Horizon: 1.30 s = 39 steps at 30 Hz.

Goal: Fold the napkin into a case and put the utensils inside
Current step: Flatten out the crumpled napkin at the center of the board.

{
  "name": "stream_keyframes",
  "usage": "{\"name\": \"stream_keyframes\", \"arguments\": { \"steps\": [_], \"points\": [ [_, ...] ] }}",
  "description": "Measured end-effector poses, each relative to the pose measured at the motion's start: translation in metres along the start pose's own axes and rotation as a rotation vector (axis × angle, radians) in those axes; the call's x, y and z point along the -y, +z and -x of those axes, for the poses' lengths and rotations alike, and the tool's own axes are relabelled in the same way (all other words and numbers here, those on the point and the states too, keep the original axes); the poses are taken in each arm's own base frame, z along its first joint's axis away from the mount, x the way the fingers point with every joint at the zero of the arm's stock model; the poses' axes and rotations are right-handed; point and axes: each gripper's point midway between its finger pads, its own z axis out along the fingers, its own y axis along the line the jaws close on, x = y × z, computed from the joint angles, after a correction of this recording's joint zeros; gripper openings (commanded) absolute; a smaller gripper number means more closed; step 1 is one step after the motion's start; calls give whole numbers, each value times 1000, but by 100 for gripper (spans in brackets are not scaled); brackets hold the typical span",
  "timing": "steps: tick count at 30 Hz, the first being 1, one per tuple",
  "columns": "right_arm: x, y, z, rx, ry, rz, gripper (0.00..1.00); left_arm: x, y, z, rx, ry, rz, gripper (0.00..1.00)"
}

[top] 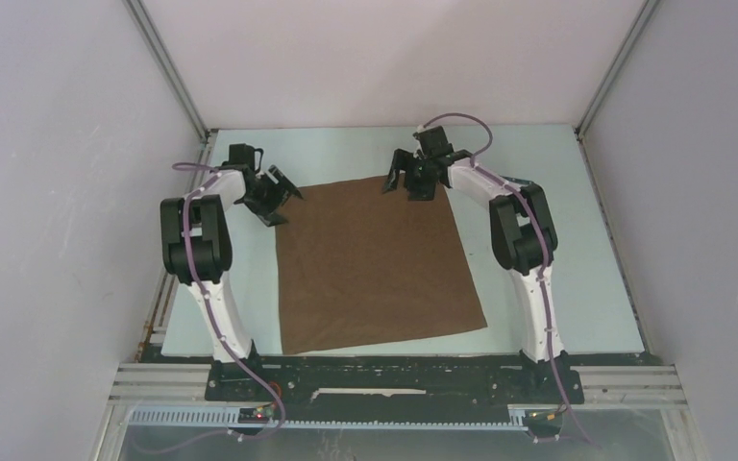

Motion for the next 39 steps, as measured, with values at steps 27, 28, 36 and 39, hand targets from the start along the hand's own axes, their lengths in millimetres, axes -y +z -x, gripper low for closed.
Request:
{"name": "stream_keyframes", "arguments": {
  "steps": [27, 28, 36, 39],
  "points": [
    [52, 44, 88, 59, 122, 86, 89, 18, 26, 55, -134, -385, -120, 86],
    [52, 45, 90, 63, 130, 92, 89, 20, 27, 58, -134, -389, -130, 86],
    [59, 52, 113, 111, 200, 127, 87, 20, 27, 74, -118, -397, -158, 86],
    [61, 50, 117, 112, 224, 144, 87, 17, 24, 78, -90, -352, -147, 85]
  ]
}}
